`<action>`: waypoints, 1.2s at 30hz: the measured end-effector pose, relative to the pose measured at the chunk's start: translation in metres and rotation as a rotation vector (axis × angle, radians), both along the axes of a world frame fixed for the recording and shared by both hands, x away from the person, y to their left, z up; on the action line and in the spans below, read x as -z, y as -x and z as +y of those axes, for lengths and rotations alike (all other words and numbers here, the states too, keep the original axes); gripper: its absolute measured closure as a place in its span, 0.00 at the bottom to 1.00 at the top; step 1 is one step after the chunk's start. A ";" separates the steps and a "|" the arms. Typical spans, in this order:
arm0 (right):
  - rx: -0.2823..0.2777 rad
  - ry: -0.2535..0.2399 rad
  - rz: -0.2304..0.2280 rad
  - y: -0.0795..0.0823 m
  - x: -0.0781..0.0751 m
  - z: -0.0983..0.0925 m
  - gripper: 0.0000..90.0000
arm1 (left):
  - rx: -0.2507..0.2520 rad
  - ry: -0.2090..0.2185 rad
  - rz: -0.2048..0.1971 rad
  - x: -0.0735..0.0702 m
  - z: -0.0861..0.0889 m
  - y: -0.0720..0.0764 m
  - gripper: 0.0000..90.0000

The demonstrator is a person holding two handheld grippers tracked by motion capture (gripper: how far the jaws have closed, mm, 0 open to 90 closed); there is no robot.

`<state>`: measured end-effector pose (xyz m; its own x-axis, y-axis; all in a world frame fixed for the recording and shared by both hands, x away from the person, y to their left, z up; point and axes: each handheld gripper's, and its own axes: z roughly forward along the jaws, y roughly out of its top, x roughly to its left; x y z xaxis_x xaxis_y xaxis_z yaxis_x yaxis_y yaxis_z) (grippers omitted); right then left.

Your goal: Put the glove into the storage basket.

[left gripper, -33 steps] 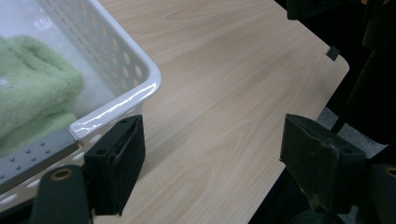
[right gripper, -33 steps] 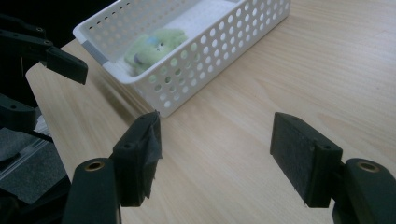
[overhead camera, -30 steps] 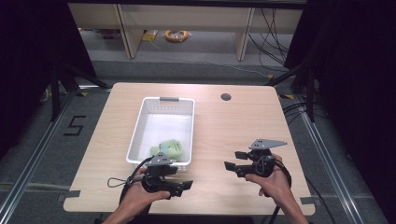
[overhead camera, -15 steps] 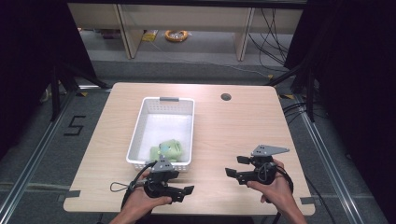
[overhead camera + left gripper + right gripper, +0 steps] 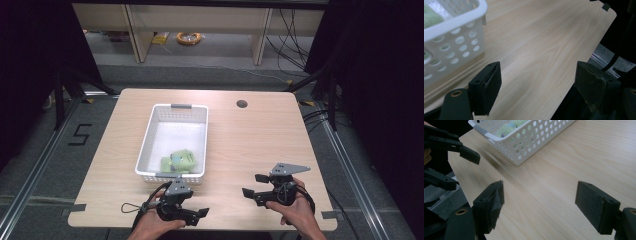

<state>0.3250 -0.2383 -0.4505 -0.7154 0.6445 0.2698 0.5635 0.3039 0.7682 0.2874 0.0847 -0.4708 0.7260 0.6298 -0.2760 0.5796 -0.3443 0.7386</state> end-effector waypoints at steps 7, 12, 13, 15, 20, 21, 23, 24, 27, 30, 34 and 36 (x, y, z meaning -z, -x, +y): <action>0.008 0.001 0.015 0.007 0.005 -0.004 0.26 | 0.007 -0.001 -0.012 0.008 0.003 0.004 0.23; 0.007 -0.036 0.026 0.014 0.010 -0.005 0.24 | 0.008 -0.008 -0.010 0.014 0.004 0.006 0.23; -0.004 -0.024 -0.006 0.013 0.012 -0.007 0.23 | 0.022 -0.028 -0.018 0.015 0.006 0.006 0.23; -0.003 -0.034 0.020 0.018 0.014 -0.006 0.22 | 0.025 -0.034 -0.025 0.017 0.006 0.007 0.23; -0.049 -0.012 -0.023 0.022 0.022 -0.007 0.19 | 0.013 -0.039 -0.030 0.025 0.006 0.013 0.22; -0.049 -0.012 -0.023 0.022 0.022 -0.007 0.19 | 0.013 -0.039 -0.030 0.025 0.006 0.013 0.22; -0.022 0.009 -0.014 0.028 0.022 -0.006 0.19 | 0.033 -0.082 -0.055 0.026 0.009 0.013 0.22; -0.017 0.000 0.010 0.032 0.023 -0.004 0.19 | 0.024 -0.072 -0.055 0.027 0.008 0.015 0.22; -0.032 0.022 -0.020 0.033 0.026 -0.005 0.19 | 0.022 -0.072 -0.059 0.029 0.008 0.016 0.22; -0.026 0.068 -0.021 0.038 0.028 -0.004 0.19 | 0.028 -0.092 -0.056 0.030 0.011 0.017 0.22; -0.033 0.073 0.004 0.043 0.034 -0.005 0.19 | 0.034 -0.090 -0.045 0.033 0.011 0.020 0.22; -0.030 0.100 0.009 0.045 0.038 -0.006 0.19 | 0.026 -0.086 -0.045 0.035 0.010 0.022 0.22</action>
<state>0.2799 -0.2448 -0.4885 -0.7329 0.6466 0.2115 0.5595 0.3959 0.7282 0.2657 0.0951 -0.5063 0.7526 0.6308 -0.1886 0.5368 -0.4220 0.7306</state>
